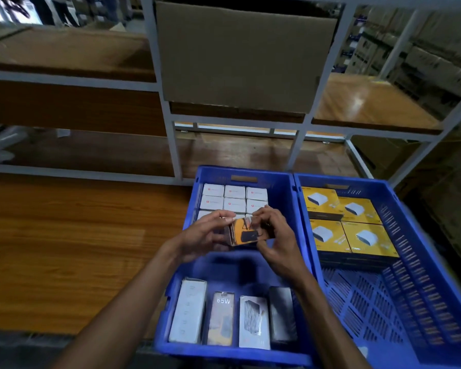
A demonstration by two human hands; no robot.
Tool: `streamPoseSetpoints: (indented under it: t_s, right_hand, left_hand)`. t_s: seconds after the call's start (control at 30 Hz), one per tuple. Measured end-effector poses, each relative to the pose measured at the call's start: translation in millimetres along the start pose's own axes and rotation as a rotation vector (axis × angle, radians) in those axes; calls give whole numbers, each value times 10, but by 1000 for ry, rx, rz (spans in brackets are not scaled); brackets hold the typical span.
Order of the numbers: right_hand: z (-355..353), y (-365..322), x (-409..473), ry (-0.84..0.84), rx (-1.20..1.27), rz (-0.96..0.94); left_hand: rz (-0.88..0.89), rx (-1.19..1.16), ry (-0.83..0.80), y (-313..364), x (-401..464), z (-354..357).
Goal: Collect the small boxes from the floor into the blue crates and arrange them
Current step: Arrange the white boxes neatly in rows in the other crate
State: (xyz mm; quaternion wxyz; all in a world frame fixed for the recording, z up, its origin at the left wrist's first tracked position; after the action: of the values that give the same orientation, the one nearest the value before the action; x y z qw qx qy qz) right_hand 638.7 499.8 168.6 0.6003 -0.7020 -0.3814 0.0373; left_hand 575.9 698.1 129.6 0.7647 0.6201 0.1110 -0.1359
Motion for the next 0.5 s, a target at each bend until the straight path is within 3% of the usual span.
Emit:
streamPoseSetpoints:
  t_s: [0.1,0.23,0.4,0.5]
  right_hand:
    - [4,9,-11,-13,-17,-1]
    - [44,62,-17,7,38,49]
    - [33,246,-26,163,511,404]
    - [29,267,-11,153,600,462]
  left_hand:
    - [-52,-129,-52,-52,-3,29]
    - [1,-161,24,-72,68,22]
    - [63,-84,40,-81,78,38]
    - [90,24,22,-61,65,57]
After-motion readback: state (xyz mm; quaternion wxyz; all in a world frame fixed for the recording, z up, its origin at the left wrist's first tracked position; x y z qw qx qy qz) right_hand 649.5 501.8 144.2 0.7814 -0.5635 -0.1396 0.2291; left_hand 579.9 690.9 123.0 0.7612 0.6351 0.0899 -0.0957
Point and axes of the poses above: each hand's wrist, its own x-axis towards the middle knuckle, its own z-axis out of the palm, y = z × x, the point moved 4 cm from there along x, towards the middle knuckle, and after that the axes turned 10 degrees about x, right-handed, at the moved point
